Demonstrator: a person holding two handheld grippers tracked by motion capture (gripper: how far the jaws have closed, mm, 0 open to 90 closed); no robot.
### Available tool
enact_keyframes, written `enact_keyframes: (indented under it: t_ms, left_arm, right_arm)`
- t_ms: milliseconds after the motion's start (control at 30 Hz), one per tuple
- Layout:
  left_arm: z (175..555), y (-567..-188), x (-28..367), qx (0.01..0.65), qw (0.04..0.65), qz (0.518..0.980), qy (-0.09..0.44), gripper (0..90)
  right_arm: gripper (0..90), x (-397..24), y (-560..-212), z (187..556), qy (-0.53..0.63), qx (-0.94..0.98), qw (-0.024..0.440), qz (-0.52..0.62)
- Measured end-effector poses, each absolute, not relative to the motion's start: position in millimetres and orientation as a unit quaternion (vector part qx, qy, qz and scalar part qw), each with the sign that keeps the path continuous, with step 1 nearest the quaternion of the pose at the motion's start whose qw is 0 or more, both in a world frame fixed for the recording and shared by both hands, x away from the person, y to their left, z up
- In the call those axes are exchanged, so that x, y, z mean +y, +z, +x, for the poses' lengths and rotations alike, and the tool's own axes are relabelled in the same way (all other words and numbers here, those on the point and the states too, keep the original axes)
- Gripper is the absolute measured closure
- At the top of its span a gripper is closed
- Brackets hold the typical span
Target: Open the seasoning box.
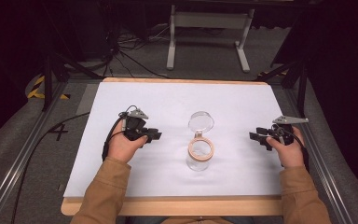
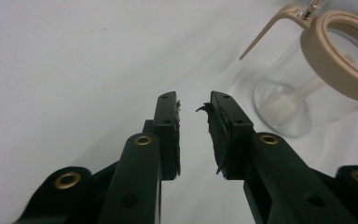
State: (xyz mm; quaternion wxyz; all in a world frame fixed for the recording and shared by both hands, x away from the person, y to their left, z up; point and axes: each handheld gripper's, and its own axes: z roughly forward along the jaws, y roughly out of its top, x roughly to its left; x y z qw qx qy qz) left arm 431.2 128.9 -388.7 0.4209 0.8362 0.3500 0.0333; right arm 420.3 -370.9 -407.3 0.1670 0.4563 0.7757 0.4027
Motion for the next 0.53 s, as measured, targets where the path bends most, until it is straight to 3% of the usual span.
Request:
enact_keyframes:
  t_ms: [300, 533]
  left_arm:
    - [436, -397, 134, 0.359, 0.414, 0.836, 0.025, 72.5]
    - [436, -397, 133, 0.362, 0.419, 0.833, 0.02, 69.9]
  right_arm:
    - [42.5, -367, -433, 428, 0.36, 0.792, 0.171, 0.463]
    - [41.6, -363, -431, 427, 0.366, 0.794, 0.182, 0.451]
